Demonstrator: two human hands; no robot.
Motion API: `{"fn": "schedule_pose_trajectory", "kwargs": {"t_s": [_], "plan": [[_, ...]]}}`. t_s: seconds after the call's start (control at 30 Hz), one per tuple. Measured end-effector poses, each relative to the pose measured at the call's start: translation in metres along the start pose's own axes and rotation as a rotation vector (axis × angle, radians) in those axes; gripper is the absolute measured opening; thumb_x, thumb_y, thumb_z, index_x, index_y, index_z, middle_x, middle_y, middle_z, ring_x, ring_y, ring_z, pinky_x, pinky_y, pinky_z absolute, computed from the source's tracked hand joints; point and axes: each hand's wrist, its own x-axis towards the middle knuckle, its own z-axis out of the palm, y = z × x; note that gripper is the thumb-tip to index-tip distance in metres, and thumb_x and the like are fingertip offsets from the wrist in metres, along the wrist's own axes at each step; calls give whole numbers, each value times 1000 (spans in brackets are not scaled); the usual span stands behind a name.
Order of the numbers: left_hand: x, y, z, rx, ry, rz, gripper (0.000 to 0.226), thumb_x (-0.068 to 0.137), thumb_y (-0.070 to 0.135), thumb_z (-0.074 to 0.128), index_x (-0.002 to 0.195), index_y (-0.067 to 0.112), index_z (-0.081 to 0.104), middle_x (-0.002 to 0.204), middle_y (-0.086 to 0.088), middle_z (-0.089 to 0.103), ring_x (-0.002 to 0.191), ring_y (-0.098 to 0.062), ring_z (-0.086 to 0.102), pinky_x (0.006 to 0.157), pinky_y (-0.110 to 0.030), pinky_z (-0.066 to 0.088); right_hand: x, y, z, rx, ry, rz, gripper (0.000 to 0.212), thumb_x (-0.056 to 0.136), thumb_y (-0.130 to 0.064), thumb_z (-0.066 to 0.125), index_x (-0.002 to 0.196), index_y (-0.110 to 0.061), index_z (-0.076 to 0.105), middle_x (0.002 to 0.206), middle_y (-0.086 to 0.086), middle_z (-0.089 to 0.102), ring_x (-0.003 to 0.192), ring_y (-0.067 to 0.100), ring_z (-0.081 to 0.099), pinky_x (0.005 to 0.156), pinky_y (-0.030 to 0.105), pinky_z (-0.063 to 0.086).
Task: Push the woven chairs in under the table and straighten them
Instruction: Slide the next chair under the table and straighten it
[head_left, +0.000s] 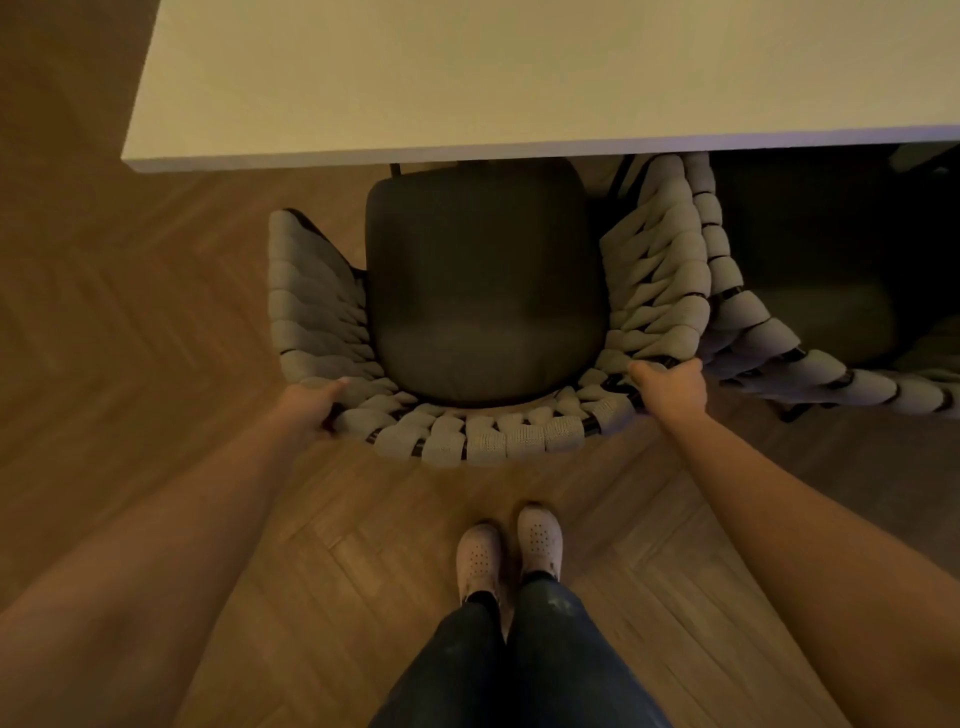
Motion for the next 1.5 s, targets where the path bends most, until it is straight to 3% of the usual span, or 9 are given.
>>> {"fn": "schedule_pose_trajectory", "kwargs": {"t_s": [0.2,0.3,0.53,0.7,1.0,1.17,1.33,1.43,1.5], "plan": [[22,33,-7,-59,47,13,59,96,28,58,143,1,33,136,-17,50,112,-35,58,54,-36,51,13,-18,18,44,4,62,68,90,-27,63,140,1,27,133,20,48,117,36,51,80,36,42],[29,43,-8,-32,58,-11,72,97,34,57,149,1,20,144,-19,40,121,-39,51,72,-42,54,18,-29,27,71,41,84,62,92,-24,61,138,1,28,132,21,48,118,37,50,79,35,39],[41,57,-5,12,102,17,68,91,35,60,142,0,33,137,-20,51,115,-38,59,87,-50,55,26,-40,30,105,87,111,60,91,-21,62,137,1,30,131,20,50,117,34,51,79,34,38],[44,55,3,57,117,14,76,97,34,55,149,1,11,142,-22,38,118,-39,52,75,-40,53,28,-40,27,107,67,114,66,90,-22,64,139,2,28,134,22,47,121,36,49,84,37,40],[56,45,-14,98,110,74,62,96,30,58,139,-5,31,128,-24,51,105,-40,60,47,-36,48,11,-17,42,184,58,175,69,90,-21,64,143,0,25,135,20,47,120,36,51,84,36,44],[63,58,-13,190,161,74,64,96,25,56,144,-4,25,136,-27,45,118,-43,53,69,-39,47,16,-25,50,195,80,188,67,90,-20,64,142,0,25,133,20,49,117,35,52,82,34,43],[66,57,-17,248,142,93,68,94,31,58,143,-3,25,136,-28,46,110,-43,58,39,-25,45,18,-24,53,184,102,182,67,89,-21,65,141,-1,28,132,20,50,116,34,53,83,36,45],[54,60,-17,192,107,68,73,97,36,56,145,-3,17,135,-30,44,82,-41,63,40,-37,46,12,-27,52,236,112,207,76,88,-24,67,147,-5,24,138,19,46,121,35,51,88,37,46],[45,60,-20,136,75,81,82,96,41,56,150,2,8,142,-25,38,101,-41,60,51,-37,49,0,-26,53,337,105,226,88,86,-33,71,152,-11,17,146,17,39,128,35,46,100,43,45]]}}
